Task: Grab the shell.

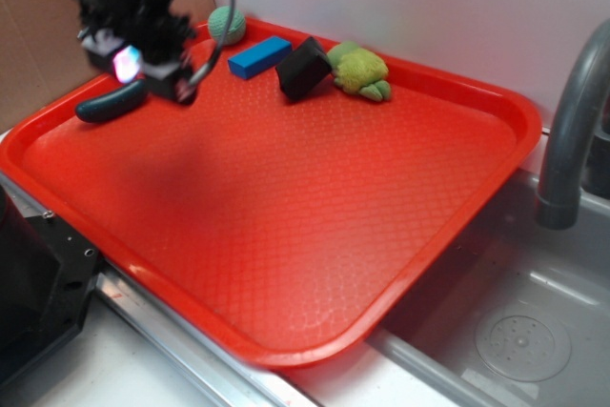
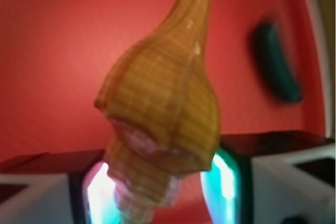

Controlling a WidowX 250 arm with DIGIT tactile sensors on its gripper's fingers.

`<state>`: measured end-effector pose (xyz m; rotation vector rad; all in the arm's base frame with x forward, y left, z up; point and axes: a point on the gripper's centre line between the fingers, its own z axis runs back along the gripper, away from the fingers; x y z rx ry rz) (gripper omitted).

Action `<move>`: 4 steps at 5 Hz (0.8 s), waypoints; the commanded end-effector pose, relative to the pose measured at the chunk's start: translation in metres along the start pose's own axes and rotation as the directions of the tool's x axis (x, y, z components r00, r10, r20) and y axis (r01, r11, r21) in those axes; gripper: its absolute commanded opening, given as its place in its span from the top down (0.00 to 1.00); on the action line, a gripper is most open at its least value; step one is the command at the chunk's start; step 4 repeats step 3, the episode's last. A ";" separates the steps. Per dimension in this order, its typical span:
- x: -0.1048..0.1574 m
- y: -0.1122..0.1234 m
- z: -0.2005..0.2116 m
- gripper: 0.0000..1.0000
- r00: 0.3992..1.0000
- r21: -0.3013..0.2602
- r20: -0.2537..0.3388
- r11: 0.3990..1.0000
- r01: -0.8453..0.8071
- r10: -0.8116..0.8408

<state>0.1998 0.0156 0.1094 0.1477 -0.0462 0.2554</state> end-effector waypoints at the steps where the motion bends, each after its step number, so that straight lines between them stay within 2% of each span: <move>1: -0.002 -0.035 0.120 1.00 0.984 -0.028 0.163 0.997 -0.071 0.075; 2: -0.035 -0.048 0.138 1.00 0.982 -0.084 0.187 0.996 -0.018 0.034; 4: -0.043 -0.048 0.140 1.00 0.985 -0.099 0.172 0.995 -0.016 0.033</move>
